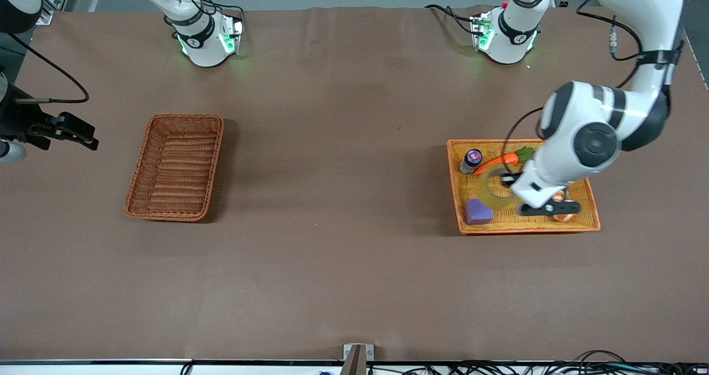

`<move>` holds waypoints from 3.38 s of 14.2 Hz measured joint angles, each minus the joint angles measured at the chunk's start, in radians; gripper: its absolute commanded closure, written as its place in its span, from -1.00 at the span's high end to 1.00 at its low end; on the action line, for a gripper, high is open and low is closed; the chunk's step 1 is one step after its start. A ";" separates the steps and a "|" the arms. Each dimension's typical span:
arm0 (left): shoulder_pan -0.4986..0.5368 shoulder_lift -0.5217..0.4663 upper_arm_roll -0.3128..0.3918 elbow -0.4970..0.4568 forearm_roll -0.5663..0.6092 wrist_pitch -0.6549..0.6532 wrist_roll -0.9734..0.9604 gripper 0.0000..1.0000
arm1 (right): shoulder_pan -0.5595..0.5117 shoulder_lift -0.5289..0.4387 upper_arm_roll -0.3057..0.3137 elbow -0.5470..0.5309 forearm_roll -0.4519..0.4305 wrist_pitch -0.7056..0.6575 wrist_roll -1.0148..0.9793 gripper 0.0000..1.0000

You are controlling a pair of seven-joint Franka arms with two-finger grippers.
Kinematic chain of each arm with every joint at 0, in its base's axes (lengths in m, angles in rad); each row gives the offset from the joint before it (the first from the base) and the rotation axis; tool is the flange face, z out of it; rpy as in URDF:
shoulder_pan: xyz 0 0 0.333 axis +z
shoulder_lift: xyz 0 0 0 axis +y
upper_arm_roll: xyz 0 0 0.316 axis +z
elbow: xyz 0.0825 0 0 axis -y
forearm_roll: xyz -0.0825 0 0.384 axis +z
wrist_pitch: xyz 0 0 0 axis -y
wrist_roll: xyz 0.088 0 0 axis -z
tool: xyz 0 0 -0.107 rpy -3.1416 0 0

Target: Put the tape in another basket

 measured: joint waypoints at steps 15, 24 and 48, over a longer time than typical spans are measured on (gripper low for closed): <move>-0.534 0.584 -0.117 0.536 0.065 0.102 -0.504 -0.84 | -0.015 0.001 0.000 -0.034 0.000 0.008 -0.002 1.00; -0.562 0.618 -0.076 0.632 0.065 0.143 -0.505 1.00 | -0.006 0.003 0.013 -0.091 0.006 0.056 -0.008 1.00; 0.039 -0.309 0.057 0.103 -0.072 -0.186 0.153 1.00 | 0.268 0.477 0.398 -0.403 -0.056 0.797 0.527 0.83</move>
